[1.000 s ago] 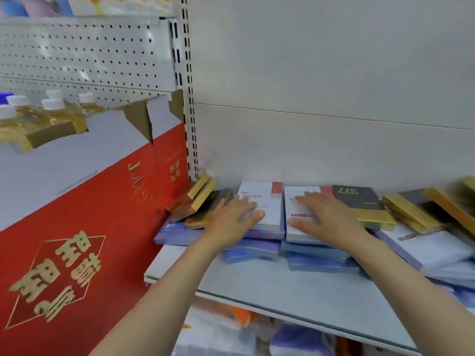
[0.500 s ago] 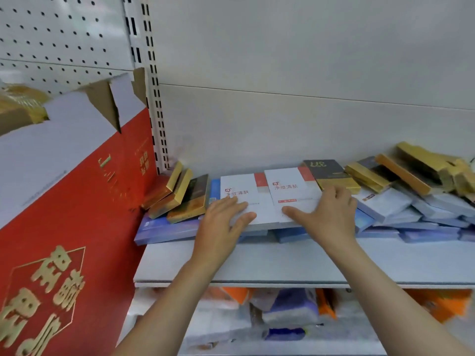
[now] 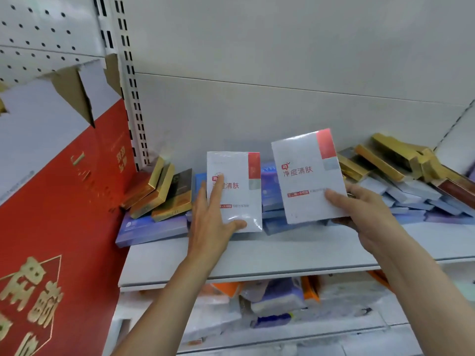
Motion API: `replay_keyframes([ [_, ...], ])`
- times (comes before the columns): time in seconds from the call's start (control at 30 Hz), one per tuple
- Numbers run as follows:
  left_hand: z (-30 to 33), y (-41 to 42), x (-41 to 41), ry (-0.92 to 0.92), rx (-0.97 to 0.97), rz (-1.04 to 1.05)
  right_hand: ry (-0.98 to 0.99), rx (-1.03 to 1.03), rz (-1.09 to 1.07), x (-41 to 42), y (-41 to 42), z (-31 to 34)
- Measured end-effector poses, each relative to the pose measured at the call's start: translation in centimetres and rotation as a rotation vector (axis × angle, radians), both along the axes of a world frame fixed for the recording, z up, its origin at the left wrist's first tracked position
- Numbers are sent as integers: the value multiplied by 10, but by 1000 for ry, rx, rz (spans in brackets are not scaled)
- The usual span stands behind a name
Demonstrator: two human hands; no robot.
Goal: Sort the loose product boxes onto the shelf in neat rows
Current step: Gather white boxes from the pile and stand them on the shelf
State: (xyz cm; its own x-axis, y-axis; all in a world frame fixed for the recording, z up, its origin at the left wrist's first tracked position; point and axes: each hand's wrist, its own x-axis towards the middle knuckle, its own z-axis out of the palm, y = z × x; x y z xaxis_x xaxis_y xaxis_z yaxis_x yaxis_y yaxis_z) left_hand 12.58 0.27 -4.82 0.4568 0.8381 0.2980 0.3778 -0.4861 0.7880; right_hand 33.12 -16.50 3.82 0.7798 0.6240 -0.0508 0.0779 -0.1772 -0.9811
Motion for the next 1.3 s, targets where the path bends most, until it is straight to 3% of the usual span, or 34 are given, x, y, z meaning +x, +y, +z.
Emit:
replay_keyframes([
  [0.1, 4, -4, 4, -62, -39, 22, 27, 44, -8, -2, -3, -11],
  [0.27, 22, -20, 10, -376, -130, 101, 103, 135, 19, 6, -18, -25],
  [0.37, 36, -35, 19, -430, -141, 137, 96, 211, 31, 18, -38, -26],
  [0.63, 62, -117, 95, -656, -273, -86, 57, 307, -67, 78, -119, -26],
  [1.07, 58, -350, 314, -583, -367, -356, 18, 442, -300, 262, -371, -32],
  [1.3, 61, -423, 416, -514, -395, -504, 39, 505, -429, 344, -454, -46],
])
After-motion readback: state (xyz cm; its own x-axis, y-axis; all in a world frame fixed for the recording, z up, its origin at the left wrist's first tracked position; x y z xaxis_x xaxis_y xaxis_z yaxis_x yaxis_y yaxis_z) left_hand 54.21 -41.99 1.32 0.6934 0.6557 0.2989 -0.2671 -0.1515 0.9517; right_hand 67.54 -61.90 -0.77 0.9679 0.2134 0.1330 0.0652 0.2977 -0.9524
